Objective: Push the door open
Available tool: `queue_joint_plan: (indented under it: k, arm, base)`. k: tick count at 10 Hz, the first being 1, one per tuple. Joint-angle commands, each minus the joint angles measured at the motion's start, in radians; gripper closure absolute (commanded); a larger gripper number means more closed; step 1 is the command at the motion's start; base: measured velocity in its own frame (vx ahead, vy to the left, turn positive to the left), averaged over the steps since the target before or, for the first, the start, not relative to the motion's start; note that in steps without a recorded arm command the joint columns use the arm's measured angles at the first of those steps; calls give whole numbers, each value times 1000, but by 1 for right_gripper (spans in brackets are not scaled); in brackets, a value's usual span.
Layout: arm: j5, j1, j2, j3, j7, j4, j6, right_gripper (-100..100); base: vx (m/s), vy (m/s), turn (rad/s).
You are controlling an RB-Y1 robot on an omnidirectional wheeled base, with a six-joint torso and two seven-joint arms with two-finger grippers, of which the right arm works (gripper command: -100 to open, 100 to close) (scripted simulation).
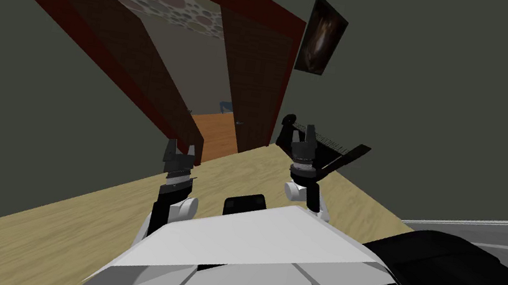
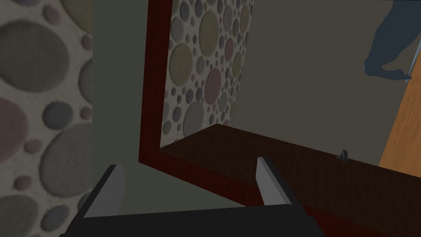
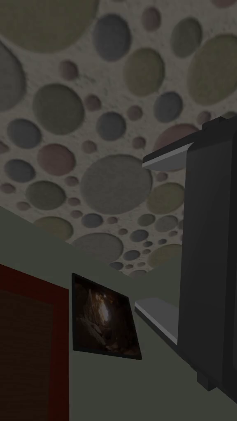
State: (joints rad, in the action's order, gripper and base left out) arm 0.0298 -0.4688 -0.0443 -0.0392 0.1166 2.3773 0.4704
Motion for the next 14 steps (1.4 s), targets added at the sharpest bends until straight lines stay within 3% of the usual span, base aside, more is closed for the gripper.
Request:
queue_joint_plan:
  k: [1,14]
  arm:
    - [0,11,-5,0,-2,-32,6,-100]
    - [0,126,-35,5,-24,-350,64,-100]
  base:
    - [179,-38,23]
    - [106,15,33]
